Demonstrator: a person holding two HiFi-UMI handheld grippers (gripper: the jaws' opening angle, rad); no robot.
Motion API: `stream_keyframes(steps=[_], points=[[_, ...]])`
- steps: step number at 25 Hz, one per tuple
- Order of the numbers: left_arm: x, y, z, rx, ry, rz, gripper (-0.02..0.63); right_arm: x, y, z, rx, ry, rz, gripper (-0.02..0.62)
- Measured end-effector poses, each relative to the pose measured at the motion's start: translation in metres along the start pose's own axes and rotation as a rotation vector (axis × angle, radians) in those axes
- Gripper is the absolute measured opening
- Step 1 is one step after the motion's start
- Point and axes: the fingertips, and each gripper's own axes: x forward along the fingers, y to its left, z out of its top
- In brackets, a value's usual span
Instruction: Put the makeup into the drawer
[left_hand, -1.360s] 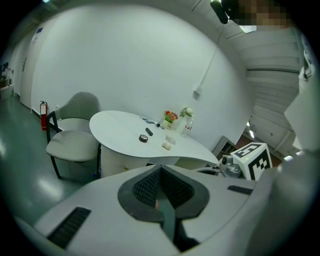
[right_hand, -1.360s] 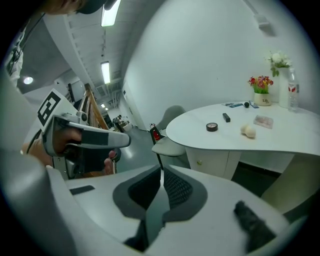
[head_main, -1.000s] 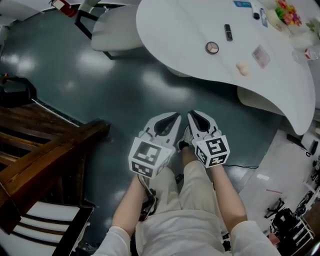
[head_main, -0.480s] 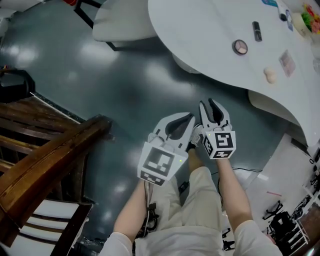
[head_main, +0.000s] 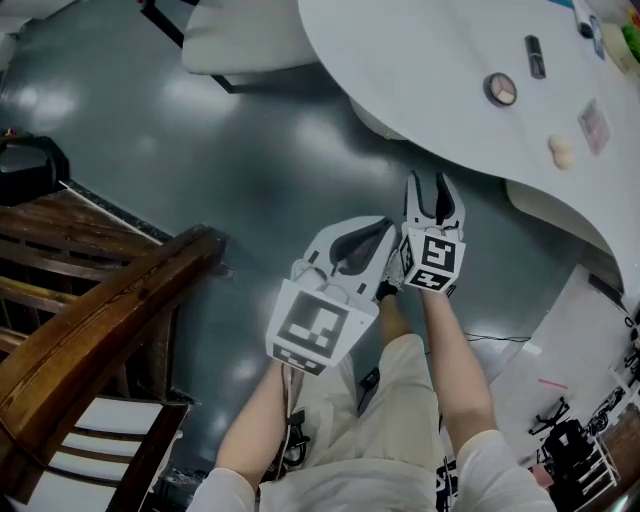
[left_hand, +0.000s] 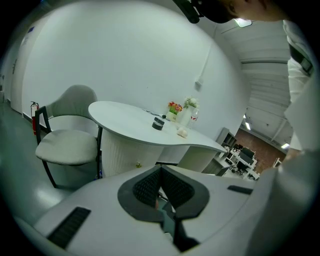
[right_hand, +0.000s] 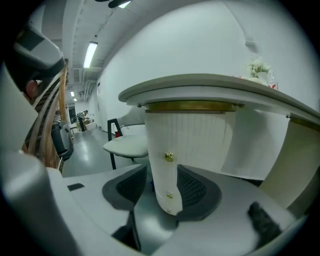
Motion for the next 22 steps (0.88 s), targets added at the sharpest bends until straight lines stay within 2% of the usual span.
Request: stream_keyframes(steps=[8,14,22], points=[[-0.002,0.014,-0.001,0.01,0.016,-0.013,0.009,0.04,-0.005,-0.003,0.033,-0.003,-0.06,0.2],[-0.005,0.037,-0.008,-0.009,0.063,0.034,0.009,0.062,-0.014,-0.001,0.055,-0.008,-0.112,0.235],[-0.004,0.046,-0.01,-0.005,0.092,0.06,0.009,0.088,-0.021,0.015,0.033,-0.029,-0.159,0.235]])
